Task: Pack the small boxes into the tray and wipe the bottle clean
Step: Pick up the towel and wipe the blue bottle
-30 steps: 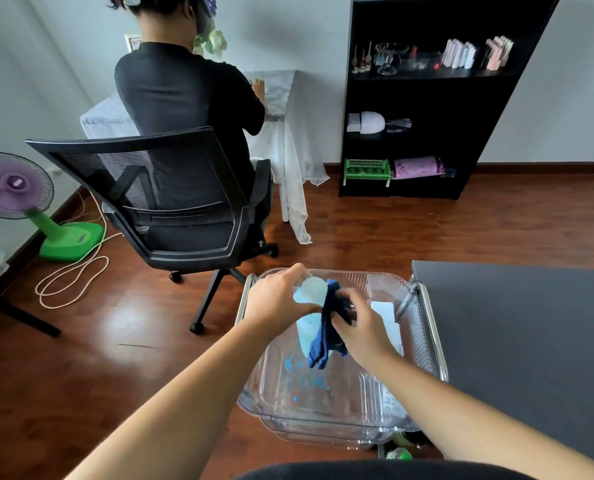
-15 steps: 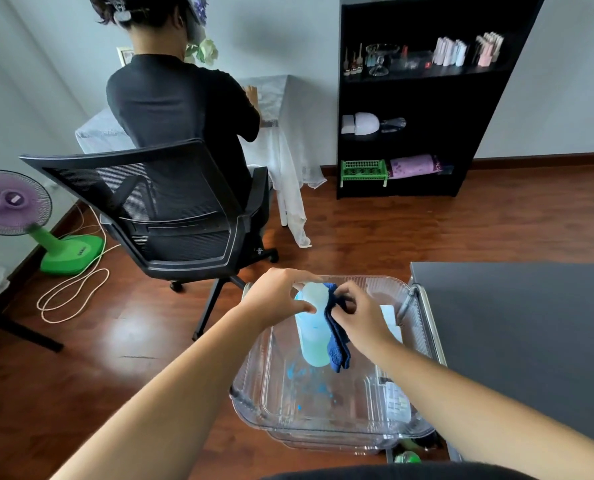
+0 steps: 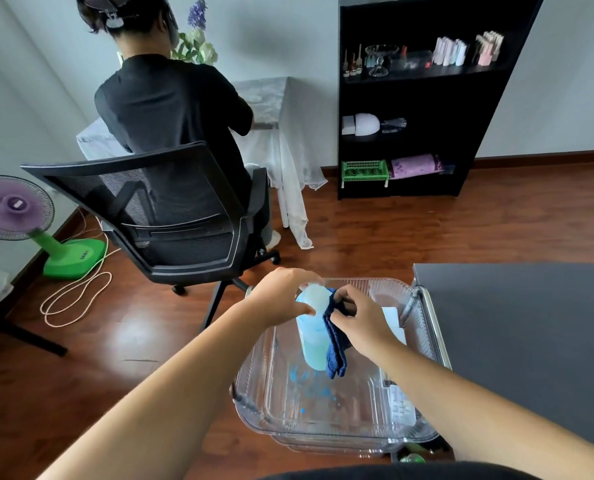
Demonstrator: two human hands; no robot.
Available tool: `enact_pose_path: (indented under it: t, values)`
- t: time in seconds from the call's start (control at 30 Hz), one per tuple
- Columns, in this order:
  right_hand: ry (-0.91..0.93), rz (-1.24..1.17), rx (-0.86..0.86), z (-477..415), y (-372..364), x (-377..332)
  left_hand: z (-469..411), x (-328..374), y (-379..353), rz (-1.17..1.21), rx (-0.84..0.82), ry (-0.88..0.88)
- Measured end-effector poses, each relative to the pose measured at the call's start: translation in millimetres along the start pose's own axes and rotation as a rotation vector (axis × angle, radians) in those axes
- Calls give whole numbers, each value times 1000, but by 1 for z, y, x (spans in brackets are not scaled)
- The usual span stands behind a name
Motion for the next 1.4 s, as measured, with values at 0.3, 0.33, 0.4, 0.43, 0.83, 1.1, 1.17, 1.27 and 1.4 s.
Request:
enact_pose_path:
  t: [0.3, 0.33, 0.4, 0.43, 0.83, 1.1, 1.17, 1.27, 1.4]
  values:
    - [28, 27, 0, -4, 2, -3, -1, 2, 3, 36, 41, 17]
    - [29, 21, 5, -3, 1, -1, -1, 3, 0, 26, 82, 61]
    - [35, 7, 21, -2, -1, 3, -3, 5, -5, 16, 131, 115]
    - [40, -3, 27, -2, -1, 4, -4, 5, -5, 24, 127, 108]
    - [81, -73, 42, -1, 3, 12, -4, 19, -17, -33, 249, 292]
    - [66, 80, -42, -22, 9, -5, -10, 12, -1, 48, 89, 153]
    - [73, 74, -90, -23, 12, -6, -11, 10, 5, 60, 24, 96]
    - [101, -13, -52, -11, 6, 11, -6, 7, 5, 77, 9, 79]
    - [102, -90, 94, 5, -15, 34, 9, 13, -9, 19, 229, 224]
Point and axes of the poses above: each hand's wrist, its own z-axis away from the middle knuckle, its own y-axis out of the back of the hand, x = y × z, the point moved 2 cm from there along -z, towards the middle knuckle, and after that the axes turned 14 degrees about -y, right-handed, at the moved point
